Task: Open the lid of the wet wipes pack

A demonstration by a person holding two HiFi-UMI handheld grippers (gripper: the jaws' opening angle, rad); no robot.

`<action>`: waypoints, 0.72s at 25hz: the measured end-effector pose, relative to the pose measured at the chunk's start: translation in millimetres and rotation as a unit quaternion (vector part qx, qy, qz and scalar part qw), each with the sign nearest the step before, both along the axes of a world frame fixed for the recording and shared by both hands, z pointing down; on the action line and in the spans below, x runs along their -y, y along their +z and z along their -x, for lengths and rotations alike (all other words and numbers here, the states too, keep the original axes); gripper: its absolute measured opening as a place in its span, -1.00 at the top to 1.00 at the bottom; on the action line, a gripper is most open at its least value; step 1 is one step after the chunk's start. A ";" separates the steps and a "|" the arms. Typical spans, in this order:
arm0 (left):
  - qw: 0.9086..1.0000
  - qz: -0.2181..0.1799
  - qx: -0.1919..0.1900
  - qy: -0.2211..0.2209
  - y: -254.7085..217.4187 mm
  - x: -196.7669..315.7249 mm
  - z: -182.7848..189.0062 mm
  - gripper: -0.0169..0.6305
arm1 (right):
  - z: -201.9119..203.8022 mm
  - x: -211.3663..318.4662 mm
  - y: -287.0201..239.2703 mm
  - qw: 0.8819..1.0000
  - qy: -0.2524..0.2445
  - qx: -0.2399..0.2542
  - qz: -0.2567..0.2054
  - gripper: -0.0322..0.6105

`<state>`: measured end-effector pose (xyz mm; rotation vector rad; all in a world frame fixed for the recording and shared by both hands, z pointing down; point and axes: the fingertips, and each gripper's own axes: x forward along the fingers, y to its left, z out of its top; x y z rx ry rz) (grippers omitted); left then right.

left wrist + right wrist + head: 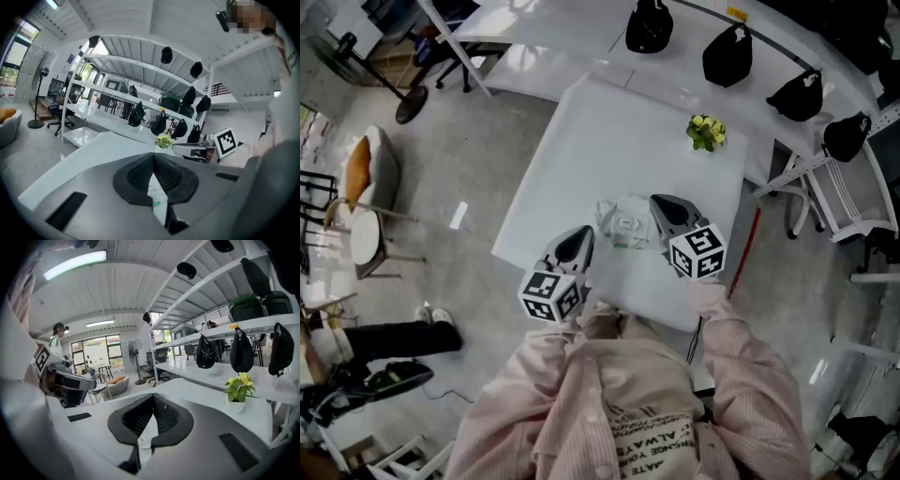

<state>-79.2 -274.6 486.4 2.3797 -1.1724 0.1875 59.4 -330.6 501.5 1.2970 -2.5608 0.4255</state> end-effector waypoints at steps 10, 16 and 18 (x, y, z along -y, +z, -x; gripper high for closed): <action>0.997 -0.073 -0.002 -0.005 -59.4 5.3 13.0 0.95 | -8.1 -22.8 -58.9 0.996 0.043 0.056 -0.045 0.90; 0.994 -0.107 -0.011 -0.018 -88.2 2.7 19.4 0.95 | -21.0 -33.3 -85.6 0.993 0.061 0.071 -0.072 0.90; 0.993 -0.117 -0.013 -0.021 -96.2 2.7 20.7 0.95 | -27.1 -35.5 -94.4 0.992 0.069 0.075 -0.081 0.90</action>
